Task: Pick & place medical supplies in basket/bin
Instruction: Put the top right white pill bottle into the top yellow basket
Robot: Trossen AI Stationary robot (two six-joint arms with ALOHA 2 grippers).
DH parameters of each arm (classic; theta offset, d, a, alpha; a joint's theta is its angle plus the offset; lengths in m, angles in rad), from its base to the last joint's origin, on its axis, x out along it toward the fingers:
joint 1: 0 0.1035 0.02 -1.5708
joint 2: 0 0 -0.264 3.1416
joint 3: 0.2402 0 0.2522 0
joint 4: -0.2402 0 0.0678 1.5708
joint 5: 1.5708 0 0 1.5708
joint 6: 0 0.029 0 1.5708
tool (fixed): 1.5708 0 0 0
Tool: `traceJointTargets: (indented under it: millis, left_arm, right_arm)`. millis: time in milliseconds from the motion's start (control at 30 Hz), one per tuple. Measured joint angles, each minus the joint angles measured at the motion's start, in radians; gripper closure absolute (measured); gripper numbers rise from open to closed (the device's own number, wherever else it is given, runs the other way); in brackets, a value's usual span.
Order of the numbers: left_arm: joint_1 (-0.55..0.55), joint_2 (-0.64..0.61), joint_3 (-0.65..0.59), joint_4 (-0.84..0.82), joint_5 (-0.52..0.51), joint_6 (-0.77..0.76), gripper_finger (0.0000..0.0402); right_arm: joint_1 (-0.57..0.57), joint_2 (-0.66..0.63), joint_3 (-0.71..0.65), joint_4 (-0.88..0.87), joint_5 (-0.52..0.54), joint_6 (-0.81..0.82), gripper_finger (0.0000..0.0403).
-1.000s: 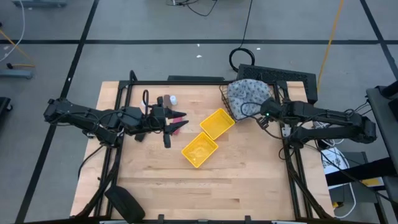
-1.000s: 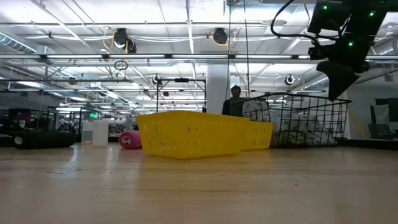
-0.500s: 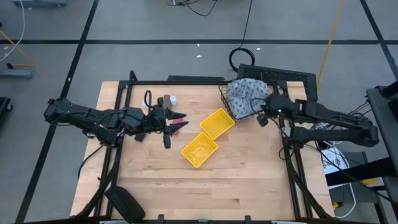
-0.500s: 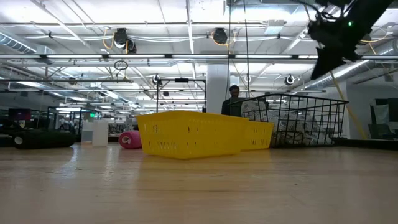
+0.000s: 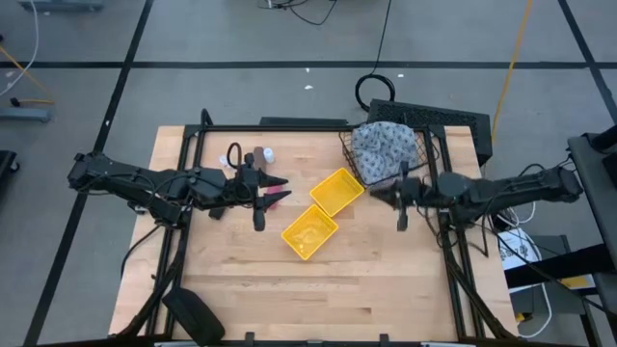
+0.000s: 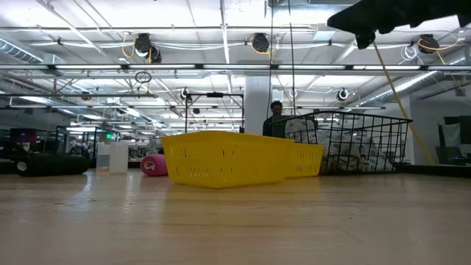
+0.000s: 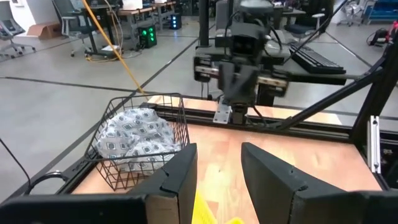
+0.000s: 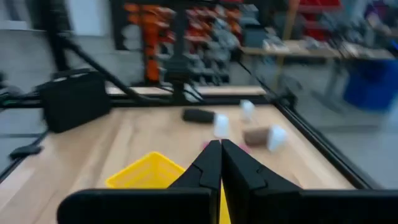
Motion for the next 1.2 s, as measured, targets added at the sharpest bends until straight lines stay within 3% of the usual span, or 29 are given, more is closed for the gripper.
traceJointTargets:
  millis: [267, 433, 600, 900, 1200]
  left_arm:
    - [0.0, 0.023, 0.0, -0.008, -0.002, -0.003, 0.0268]
    - [0.004, 0.076, -0.001, -0.001, -0.004, -0.006, 0.0268]
    - [0.006, 0.112, -0.001, 0.009, -0.004, -0.003, 0.0268]
    - [0.006, 0.112, -0.001, 0.016, -0.014, -0.002, 0.0268]
    - [0.006, 0.112, -0.001, 0.053, -0.014, -0.001, 0.0268]
  right_arm:
    - [0.161, -0.06, -0.22, 0.398, 0.028, -0.097, 0.0403]
    - [0.26, -0.118, -0.308, 0.518, 0.089, -0.181, 0.0403]
    - [0.356, -0.179, -0.33, 0.475, 0.217, -0.247, 0.0403]
    - [0.474, -0.321, -0.33, 0.215, 0.209, -0.2, 0.0403]
    - [0.545, -0.395, -0.349, 0.074, 0.204, -0.146, 0.0403]
